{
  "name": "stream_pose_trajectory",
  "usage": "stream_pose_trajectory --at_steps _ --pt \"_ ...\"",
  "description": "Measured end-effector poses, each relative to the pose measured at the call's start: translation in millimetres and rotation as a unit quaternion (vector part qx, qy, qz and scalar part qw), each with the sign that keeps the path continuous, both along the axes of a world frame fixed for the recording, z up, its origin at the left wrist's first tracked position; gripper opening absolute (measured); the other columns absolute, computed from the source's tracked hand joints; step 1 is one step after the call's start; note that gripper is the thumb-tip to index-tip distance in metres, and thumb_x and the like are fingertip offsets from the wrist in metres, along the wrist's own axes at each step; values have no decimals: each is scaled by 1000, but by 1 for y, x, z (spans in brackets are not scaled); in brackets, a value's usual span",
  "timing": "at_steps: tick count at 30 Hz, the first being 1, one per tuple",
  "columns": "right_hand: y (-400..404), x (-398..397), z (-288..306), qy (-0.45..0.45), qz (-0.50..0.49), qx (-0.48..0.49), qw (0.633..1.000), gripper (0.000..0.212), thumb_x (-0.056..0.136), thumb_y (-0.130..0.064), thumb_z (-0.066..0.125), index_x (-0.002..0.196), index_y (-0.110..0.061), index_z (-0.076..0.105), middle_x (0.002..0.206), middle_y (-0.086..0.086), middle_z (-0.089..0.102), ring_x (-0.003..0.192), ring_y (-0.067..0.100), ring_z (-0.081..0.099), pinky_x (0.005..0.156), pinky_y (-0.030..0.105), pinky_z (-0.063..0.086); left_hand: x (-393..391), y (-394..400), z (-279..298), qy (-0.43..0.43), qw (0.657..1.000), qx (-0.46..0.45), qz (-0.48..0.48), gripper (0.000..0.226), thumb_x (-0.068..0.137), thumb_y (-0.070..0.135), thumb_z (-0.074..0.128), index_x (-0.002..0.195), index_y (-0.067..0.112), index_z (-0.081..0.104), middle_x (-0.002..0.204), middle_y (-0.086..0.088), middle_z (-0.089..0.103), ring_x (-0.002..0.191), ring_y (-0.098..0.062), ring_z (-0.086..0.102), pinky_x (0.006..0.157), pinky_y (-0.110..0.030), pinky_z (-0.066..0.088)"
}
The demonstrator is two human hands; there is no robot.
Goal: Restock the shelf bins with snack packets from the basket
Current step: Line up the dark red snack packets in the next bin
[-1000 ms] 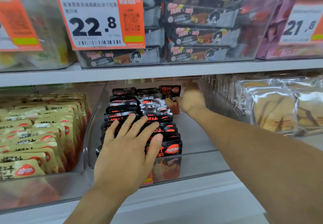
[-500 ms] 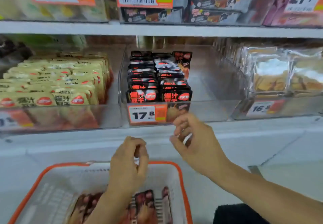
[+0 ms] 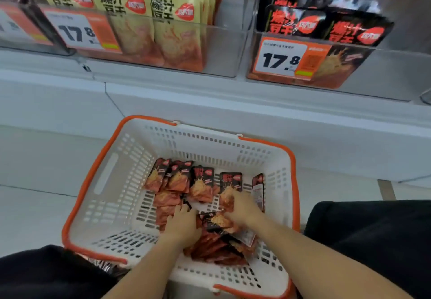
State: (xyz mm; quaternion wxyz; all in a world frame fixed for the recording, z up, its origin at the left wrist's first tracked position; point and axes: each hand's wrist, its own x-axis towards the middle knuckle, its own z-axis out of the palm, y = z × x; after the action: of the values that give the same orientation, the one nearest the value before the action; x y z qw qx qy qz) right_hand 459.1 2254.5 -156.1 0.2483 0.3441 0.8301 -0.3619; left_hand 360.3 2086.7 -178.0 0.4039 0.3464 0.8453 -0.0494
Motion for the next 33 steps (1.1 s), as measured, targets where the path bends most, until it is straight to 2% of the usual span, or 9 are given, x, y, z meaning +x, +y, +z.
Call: stream_pose_trajectory --at_steps 3,7,11,15,17,20,23,26,33 --pt "-1 1 -18 -46 55 16 997 62 90 -39 68 143 -18 44 140 8 51 125 29 51 104 36 43 -5 -3 -2 -10 1000 0 10 55 92 46 58 140 24 41 146 -6 33 140 -30 23 111 -51 33" --pt "-4 -3 -38 -93 107 -24 990 73 89 -47 66 152 -24 35 153 7 40 137 31 41 113 43 37 -2 -4 -4 -17 1000 -6 16 60 94 47 57 145 24 34 149 -6 29 141 -30 21 112 -51 30" --pt "-8 -13 -44 -104 126 -80 983 71 90 -29 67 153 -24 34 151 7 43 135 28 46 113 39 39 2 -3 -7 -20 999 -26 22 70 95 49 55 152 21 23 158 -8 18 147 -32 12 116 -54 23" --pt "-10 -24 -51 -132 150 -95 975 78 88 -12 67 154 -30 31 147 8 48 127 29 53 104 42 49 -5 -5 -7 -69 996 -61 19 96 83 67 61 155 22 17 161 -5 11 149 -33 7 118 -56 19" --pt "-11 -26 -54 -156 169 -83 970 80 88 -14 68 156 -27 27 153 10 41 137 32 42 110 44 43 -7 -6 -8 -83 993 -78 11 105 77 70 65 156 23 15 162 -5 10 149 -32 7 119 -55 19" --pt "-9 -21 -57 -200 209 -48 956 90 87 -35 72 159 -24 18 162 11 20 148 38 20 119 51 26 0 -6 -8 -62 994 -91 -15 112 74 74 66 156 22 10 163 -8 7 150 -34 4 119 -56 17" --pt "-9 -15 -60 -208 234 -32 949 85 89 -42 70 157 -21 23 164 13 9 151 40 3 121 55 17 13 -5 -7 -18 994 -100 -43 112 76 76 61 156 19 7 163 -12 5 150 -36 4 119 -55 17" --pt "-8 -8 -63 -184 215 -30 959 84 90 -33 71 157 -18 23 164 13 3 151 38 -1 121 54 19 20 -4 -5 8 994 -101 -43 113 78 79 55 157 16 5 164 -13 4 150 -36 4 119 -54 18" --pt "-7 1 -67 -135 110 6 985 102 79 -26 82 157 -18 16 164 9 4 151 35 11 120 45 28 29 1 -9 45 994 -96 -1 117 75 84 53 157 15 6 165 -11 3 151 -35 1 118 -56 17"
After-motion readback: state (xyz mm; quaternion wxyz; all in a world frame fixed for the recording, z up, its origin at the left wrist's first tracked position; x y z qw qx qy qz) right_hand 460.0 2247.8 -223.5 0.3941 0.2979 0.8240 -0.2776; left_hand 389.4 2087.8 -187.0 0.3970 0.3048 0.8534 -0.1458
